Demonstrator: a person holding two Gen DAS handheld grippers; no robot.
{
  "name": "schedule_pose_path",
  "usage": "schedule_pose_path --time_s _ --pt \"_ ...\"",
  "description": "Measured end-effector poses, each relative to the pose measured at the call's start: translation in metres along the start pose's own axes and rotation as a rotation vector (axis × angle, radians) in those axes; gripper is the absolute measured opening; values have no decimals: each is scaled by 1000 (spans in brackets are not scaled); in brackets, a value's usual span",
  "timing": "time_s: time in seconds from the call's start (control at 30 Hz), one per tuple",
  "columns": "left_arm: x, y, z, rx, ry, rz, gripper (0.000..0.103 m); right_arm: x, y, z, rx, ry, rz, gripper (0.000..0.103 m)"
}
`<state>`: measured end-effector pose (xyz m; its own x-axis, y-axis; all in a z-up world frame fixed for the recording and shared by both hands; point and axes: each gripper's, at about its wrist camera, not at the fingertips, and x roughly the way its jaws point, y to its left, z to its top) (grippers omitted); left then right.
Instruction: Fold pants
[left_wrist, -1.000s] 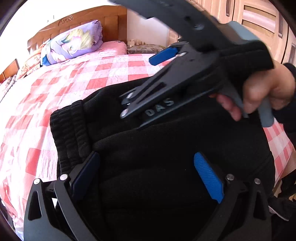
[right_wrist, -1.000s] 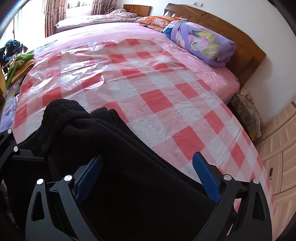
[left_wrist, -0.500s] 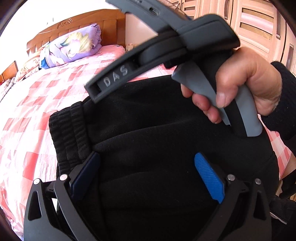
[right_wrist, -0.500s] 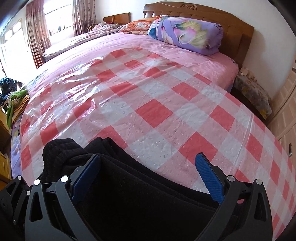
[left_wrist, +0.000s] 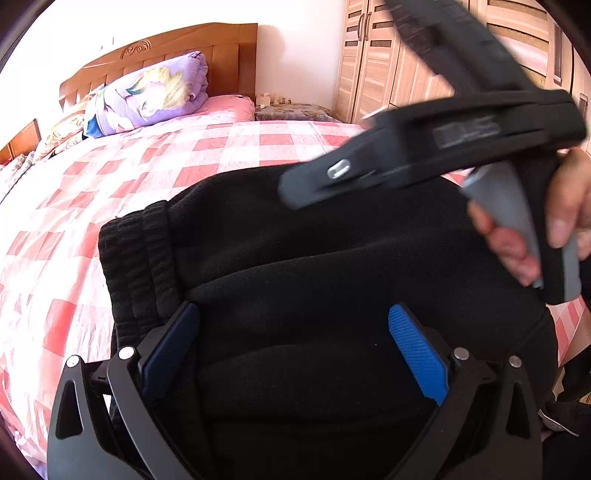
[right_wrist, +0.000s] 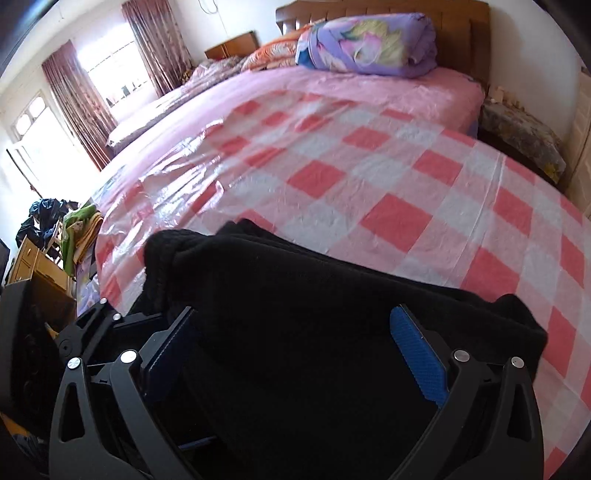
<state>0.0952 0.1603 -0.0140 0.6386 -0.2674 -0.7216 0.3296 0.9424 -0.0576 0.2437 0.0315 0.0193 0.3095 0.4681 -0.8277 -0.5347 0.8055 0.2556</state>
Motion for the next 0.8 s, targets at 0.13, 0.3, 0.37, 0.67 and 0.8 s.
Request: schedule_pose_path --time_s 0.13,0.3,0.37,0.67,0.8 --pt "-1 -1 2 1 5 1 102 -6 -3 16 45 -43 30 99" --pt "-3 -2 5 1 20 -5 101 -89 -13 -5 78 -228 102 98" --pt "-12 -4 8 -5 10 -8 101 -121 -24 -29 107 -286 81 98" --pt "-76 10 -3 -122 -131 -62 101 -157 -10 -162 48 -345 -132 99" --pt "-59 1 -23 -69 -64 39 101 -122 18 -185 -74 -294 -241 98"
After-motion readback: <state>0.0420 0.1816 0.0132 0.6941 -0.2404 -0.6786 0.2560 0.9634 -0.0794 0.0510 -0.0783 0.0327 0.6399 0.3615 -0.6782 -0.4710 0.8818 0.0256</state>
